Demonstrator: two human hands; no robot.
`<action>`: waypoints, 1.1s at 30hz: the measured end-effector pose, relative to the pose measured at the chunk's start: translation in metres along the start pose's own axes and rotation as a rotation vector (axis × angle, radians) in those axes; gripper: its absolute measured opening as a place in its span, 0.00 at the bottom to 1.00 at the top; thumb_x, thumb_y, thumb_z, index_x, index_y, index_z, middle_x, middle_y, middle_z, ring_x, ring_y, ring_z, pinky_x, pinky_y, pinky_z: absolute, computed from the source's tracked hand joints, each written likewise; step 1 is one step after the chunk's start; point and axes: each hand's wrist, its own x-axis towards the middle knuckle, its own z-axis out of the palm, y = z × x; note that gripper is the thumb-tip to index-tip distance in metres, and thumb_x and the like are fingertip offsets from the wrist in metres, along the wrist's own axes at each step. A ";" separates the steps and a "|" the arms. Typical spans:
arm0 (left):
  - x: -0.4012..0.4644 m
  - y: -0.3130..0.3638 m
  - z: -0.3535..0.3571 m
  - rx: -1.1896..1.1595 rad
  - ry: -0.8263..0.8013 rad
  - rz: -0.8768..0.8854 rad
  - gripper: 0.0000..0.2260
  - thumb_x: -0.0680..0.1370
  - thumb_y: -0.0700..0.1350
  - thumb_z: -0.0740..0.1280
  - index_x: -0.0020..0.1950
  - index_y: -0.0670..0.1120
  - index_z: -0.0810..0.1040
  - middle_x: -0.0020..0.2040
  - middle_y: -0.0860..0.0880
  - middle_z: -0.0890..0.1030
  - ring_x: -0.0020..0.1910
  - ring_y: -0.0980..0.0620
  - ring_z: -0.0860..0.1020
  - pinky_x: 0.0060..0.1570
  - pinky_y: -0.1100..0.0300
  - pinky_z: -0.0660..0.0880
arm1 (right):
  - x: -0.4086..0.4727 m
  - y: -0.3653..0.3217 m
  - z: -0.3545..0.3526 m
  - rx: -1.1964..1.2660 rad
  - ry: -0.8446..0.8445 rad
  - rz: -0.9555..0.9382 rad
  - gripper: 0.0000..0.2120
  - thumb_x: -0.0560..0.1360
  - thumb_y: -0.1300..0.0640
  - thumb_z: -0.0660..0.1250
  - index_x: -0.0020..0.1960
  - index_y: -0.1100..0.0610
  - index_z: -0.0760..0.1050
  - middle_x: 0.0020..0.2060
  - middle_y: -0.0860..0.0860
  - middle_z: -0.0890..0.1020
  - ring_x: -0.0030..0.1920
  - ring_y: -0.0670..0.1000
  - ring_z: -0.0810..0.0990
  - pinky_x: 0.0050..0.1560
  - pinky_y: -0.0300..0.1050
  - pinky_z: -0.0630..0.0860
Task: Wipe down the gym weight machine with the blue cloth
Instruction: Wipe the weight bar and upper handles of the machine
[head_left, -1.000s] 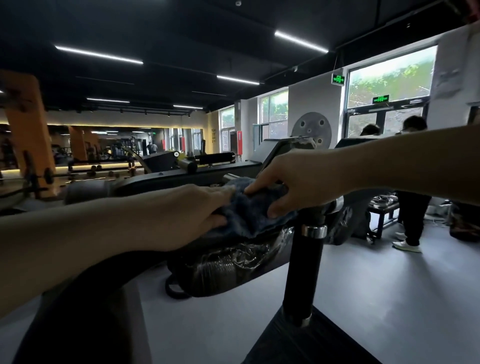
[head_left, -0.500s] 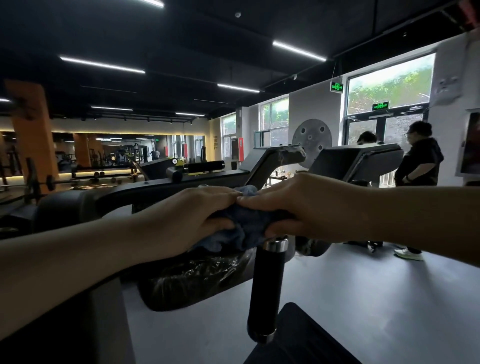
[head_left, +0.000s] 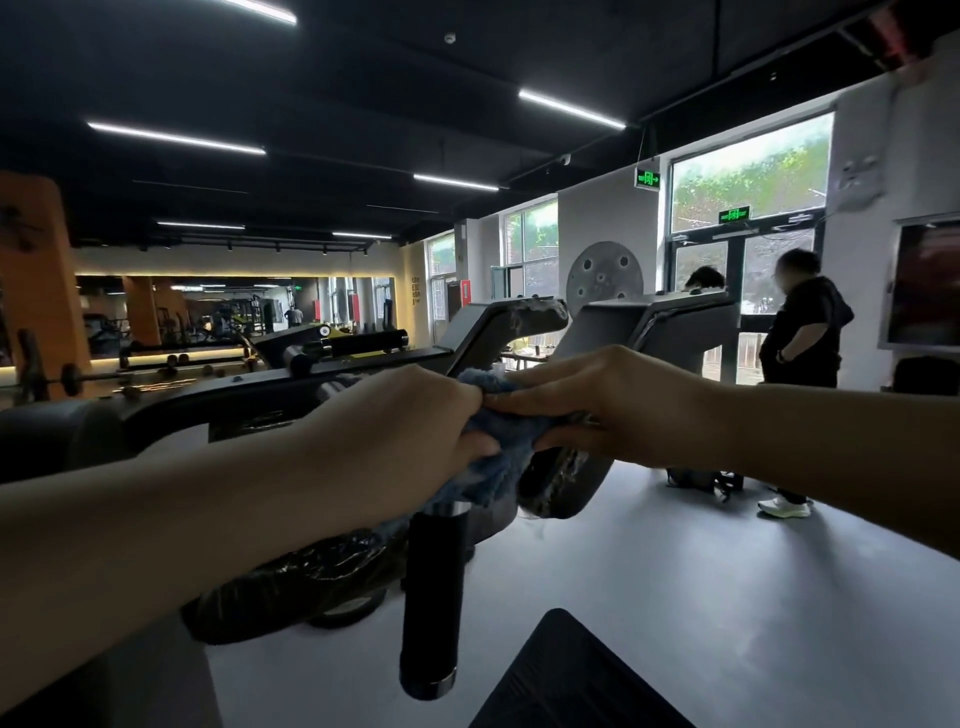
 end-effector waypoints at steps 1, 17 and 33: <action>0.005 0.004 0.000 0.023 -0.019 -0.007 0.14 0.79 0.56 0.57 0.56 0.48 0.74 0.44 0.53 0.76 0.40 0.57 0.71 0.43 0.64 0.66 | -0.003 0.003 -0.001 -0.011 0.000 0.003 0.23 0.71 0.60 0.70 0.64 0.63 0.75 0.64 0.55 0.76 0.61 0.47 0.75 0.62 0.31 0.70; 0.008 0.009 -0.013 0.060 -0.199 -0.119 0.15 0.75 0.60 0.62 0.53 0.51 0.75 0.37 0.56 0.74 0.35 0.64 0.70 0.35 0.70 0.66 | 0.000 -0.012 0.004 -0.122 0.028 0.110 0.27 0.69 0.54 0.74 0.65 0.58 0.71 0.52 0.53 0.82 0.49 0.50 0.79 0.42 0.33 0.68; 0.000 0.029 0.001 0.265 -0.076 -0.173 0.14 0.80 0.50 0.59 0.62 0.43 0.73 0.54 0.46 0.79 0.52 0.48 0.77 0.45 0.58 0.70 | 0.000 -0.020 0.017 -0.266 -0.016 0.298 0.30 0.74 0.54 0.69 0.74 0.53 0.63 0.67 0.48 0.73 0.67 0.48 0.70 0.59 0.39 0.66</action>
